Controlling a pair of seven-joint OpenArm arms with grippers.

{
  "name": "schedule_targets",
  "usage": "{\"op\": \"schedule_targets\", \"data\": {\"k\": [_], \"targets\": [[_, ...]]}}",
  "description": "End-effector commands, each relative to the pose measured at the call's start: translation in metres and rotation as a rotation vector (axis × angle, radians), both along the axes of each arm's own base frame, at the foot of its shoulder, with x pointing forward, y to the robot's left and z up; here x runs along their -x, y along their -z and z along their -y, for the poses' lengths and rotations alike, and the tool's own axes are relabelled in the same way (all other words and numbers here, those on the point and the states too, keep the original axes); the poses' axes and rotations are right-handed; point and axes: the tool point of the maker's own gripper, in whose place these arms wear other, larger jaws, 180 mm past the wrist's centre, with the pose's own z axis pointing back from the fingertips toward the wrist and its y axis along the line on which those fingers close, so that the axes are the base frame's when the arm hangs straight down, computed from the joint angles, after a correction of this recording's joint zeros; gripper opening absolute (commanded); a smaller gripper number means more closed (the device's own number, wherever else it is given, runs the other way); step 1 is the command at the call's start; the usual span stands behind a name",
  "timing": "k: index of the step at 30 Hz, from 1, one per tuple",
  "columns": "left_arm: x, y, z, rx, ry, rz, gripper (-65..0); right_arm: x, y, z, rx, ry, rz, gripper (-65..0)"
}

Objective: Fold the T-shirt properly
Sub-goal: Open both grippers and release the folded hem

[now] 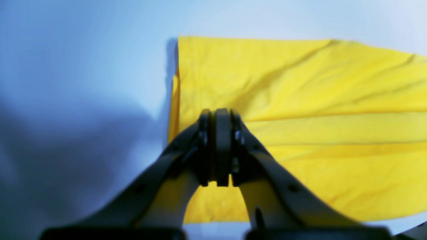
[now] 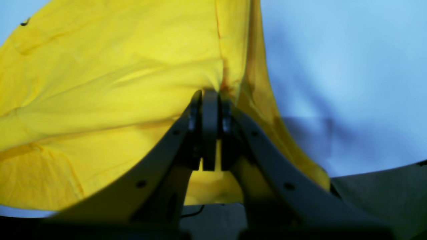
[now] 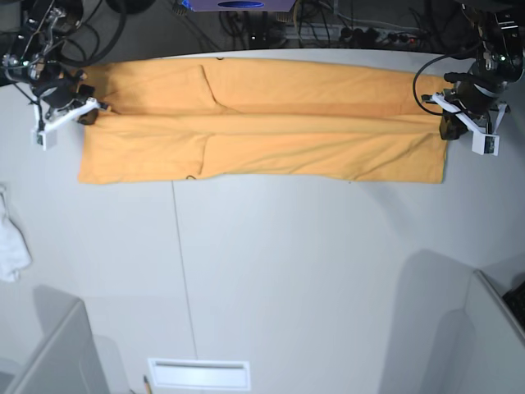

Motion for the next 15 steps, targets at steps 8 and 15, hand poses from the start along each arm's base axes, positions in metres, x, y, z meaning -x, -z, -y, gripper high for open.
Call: {"op": "schedule_targets", "data": {"k": [8, 15], "targets": [[-0.0065, -0.0098, -0.0042, -0.02, 0.004, 0.034, -65.0, 0.0006, -0.002, 0.0003, -0.004, 0.026, 0.018, -65.0], [-0.0046, -0.0104, -0.0084, -0.028, -0.004, 0.031, -46.6, 0.0013, -0.0045, 0.003, 0.008, 0.022, 0.019, -41.0]]}}
